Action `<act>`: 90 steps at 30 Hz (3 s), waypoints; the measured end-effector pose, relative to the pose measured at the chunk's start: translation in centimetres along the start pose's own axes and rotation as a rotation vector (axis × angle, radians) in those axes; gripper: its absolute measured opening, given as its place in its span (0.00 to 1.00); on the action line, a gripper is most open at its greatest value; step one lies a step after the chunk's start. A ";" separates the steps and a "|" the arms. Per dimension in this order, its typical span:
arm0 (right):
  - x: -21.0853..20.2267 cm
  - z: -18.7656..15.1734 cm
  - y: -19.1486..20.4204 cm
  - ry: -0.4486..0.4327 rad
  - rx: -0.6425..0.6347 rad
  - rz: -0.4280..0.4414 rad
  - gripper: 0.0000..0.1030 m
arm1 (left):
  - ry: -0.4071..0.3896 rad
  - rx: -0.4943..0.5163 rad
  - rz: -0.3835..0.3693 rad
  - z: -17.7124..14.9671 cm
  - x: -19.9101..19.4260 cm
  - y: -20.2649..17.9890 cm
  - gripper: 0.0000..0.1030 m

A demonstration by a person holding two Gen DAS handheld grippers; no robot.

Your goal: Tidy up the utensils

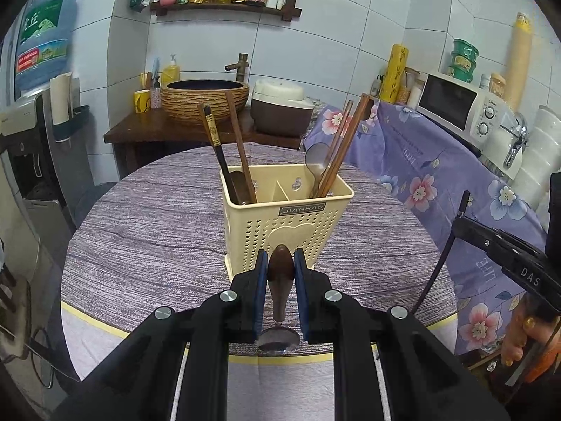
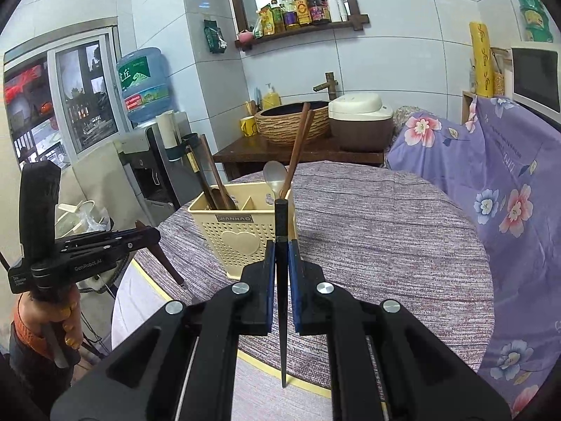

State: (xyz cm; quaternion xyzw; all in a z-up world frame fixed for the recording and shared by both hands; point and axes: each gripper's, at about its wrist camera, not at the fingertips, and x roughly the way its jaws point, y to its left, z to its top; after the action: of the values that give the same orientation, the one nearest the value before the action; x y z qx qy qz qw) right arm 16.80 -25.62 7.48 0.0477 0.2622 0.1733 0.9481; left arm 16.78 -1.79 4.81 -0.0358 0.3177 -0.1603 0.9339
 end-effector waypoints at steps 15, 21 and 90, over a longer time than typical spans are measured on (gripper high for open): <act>-2.3 14.3 5.2 -0.253 -0.093 0.032 0.08 | -0.243 0.069 -0.039 12.2 -7.0 -2.3 0.16; 1.1 16.7 6.2 -0.270 -0.092 -0.014 0.08 | -0.268 0.027 0.043 15.8 -3.6 -1.8 0.16; -5.3 -17.0 6.6 -0.138 -0.013 -0.166 0.94 | -0.346 -0.008 0.271 -15.3 -7.8 0.2 0.95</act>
State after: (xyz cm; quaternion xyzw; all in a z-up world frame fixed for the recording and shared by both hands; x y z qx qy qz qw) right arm 1.82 -21.38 -3.36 0.0317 0.1984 0.0923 0.9752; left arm 1.72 1.50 -2.87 -0.0235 0.1550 -0.0237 0.9873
